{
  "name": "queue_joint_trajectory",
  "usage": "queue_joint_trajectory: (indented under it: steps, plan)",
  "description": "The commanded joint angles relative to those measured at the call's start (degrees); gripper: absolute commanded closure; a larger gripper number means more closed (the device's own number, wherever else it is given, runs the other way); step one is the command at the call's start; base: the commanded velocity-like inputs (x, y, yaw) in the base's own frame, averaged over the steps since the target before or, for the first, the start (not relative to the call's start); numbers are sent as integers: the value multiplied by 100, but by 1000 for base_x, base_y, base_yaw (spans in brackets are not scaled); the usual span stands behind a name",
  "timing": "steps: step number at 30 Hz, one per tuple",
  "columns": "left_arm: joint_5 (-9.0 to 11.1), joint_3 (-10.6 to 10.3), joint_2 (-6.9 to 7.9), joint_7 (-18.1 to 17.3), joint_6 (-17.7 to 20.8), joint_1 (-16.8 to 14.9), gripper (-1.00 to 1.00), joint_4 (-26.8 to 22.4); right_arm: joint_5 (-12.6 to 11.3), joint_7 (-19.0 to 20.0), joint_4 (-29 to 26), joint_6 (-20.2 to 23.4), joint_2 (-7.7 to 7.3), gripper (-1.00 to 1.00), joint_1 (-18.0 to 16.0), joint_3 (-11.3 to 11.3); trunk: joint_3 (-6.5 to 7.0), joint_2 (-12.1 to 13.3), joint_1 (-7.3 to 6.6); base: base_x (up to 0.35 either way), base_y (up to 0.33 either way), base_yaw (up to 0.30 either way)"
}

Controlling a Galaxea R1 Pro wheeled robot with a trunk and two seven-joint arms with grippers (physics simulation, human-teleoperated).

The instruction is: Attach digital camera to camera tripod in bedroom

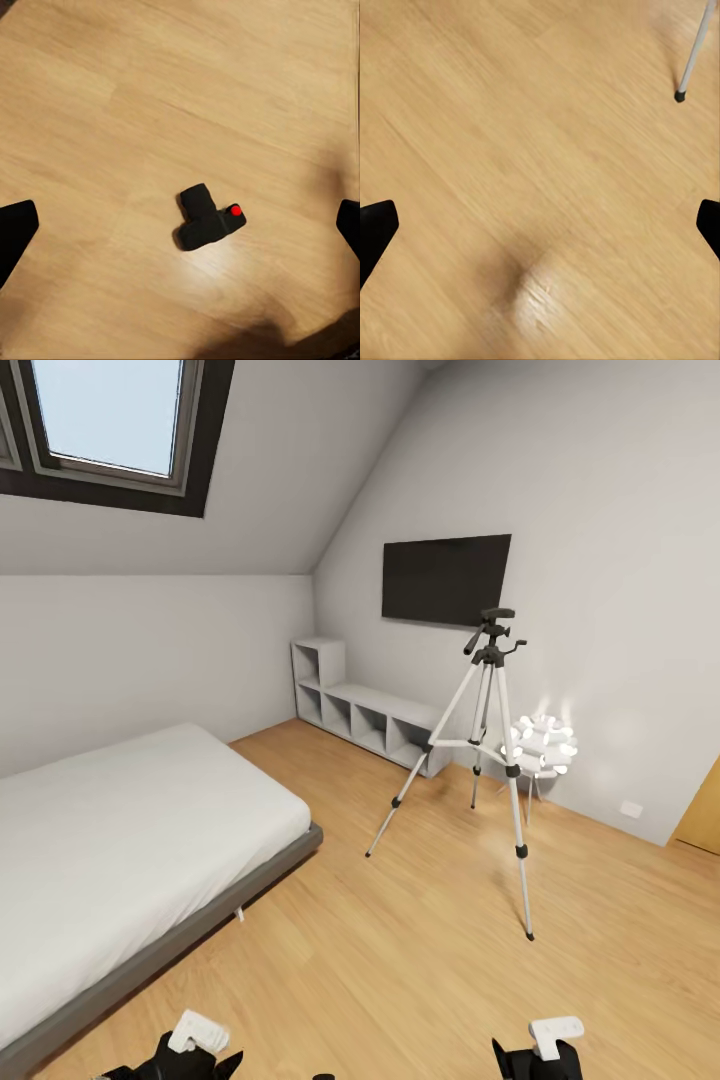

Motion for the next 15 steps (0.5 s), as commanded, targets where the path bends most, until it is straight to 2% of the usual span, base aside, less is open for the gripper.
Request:
queue_joint_trajectory:
  steps: [1, 5, 6, 10, 11, 15]
  plan:
    - [-60, -23, 10, -38, -5, -26, -100, -12, 2, 15, -12, 32, -3, -100, -2, 3, -6, -4, 0, 0, 0, 0]
    - [-346, -80, 44, -144, -104, -153, -100, 55, 3, 20, -14, 30, -2, -100, -4, -2, -6, -4, 0, 0, 0, 0]
    - [-521, -96, 50, -189, -158, -261, -100, 194, 3, 19, -15, 29, -2, -100, -4, -14, -6, -4, 0, 0, 0, 0]
    - [-595, -114, 41, -215, -235, -365, -100, 293, 3, 17, -21, 30, -2, -100, -5, -35, -6, -4, 0, 0, 0, 0]
    - [-636, -182, 46, -231, -339, -430, -100, 306, -4, 21, -294, 9, -2, -100, -5, -55, -6, -4, 0, 0, 0, 0]
    - [-647, -200, 56, -231, -358, -441, -100, 268, -5, 19, -450, -37, -2, -100, -5, -59, -6, -4, 0, 0, 0, 0]
